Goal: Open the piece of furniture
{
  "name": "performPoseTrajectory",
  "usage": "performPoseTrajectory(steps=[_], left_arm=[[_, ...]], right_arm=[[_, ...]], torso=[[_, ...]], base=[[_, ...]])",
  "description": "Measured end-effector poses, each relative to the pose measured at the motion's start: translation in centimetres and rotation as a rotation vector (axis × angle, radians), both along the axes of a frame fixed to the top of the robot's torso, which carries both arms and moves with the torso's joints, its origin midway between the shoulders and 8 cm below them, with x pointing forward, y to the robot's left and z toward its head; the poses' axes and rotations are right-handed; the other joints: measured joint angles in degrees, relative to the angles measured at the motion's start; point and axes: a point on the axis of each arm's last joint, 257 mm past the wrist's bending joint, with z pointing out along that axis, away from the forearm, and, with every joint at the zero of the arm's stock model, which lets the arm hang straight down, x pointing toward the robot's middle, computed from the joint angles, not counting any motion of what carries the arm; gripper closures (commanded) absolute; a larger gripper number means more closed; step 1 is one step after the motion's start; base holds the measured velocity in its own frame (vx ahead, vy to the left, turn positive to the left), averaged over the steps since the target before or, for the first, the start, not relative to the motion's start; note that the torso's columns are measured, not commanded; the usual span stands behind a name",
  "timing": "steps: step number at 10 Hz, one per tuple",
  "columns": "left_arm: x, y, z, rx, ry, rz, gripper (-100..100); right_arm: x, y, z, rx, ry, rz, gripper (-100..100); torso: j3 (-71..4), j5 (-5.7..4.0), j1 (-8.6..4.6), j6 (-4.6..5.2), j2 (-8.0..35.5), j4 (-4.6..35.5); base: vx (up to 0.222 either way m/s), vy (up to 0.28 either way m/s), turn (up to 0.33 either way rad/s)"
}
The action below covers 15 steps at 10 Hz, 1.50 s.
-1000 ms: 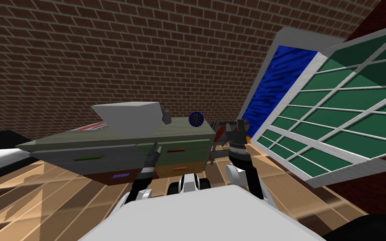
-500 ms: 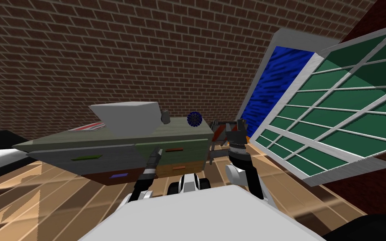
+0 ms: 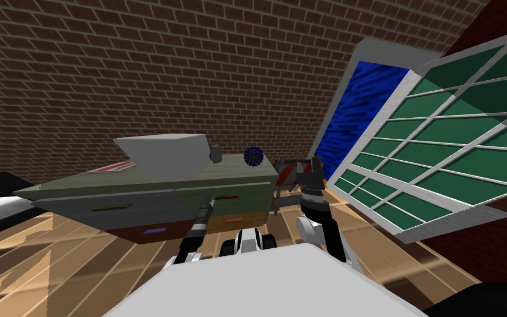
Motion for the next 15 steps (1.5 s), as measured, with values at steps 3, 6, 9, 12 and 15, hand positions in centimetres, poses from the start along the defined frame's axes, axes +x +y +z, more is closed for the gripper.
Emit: performPoseTrajectory(steps=[3, 6, 9, 12, 15], left_arm=[[0.1, -0.5, -2.5, -0.018, 0.050, 0.008, -100], [-0.1, -1.5, -4.5, -0.057, 0.090, 0.021, -100], [0.2, -2.6, -5.5, -0.094, 0.104, 0.031, -100], [2.2, -0.7, -5.3, -0.087, 0.098, 0.084, -100], [4.3, 1.8, -5.1, -0.085, 0.092, 0.150, -100]], right_arm=[[0.0, 0.0, 0.0, 0.000, 0.000, 0.000, 0], [0.0, 0.0, 0.0, 0.000, 0.000, 0.000, 0], [0.0, 0.0, 0.0, 0.000, 0.000, 0.000, 0], [0.0, 0.0, 0.0, 0.000, 0.000, 0.000, 0], [0.0, 0.0, 0.0, 0.000, 0.000, 0.000, 0]], torso=[[0.00, -0.03, -0.09, 0.00, 0.00, 0.00], [0.00, -0.01, -0.03, 0.00, 0.01, 0.00], [-0.01, -0.01, 0.00, -0.01, -0.01, 0.00], [0.16, 0.00, 0.02, 0.01, 0.25, 0.07], [-0.07, -0.02, -0.06, 0.00, -0.10, -0.03]], base=[[-0.011, -0.035, -0.007], [-0.011, -0.029, -0.005], [-0.014, -0.003, -0.047], [-0.112, 0.037, -0.230], [-0.088, 0.027, -0.172]])
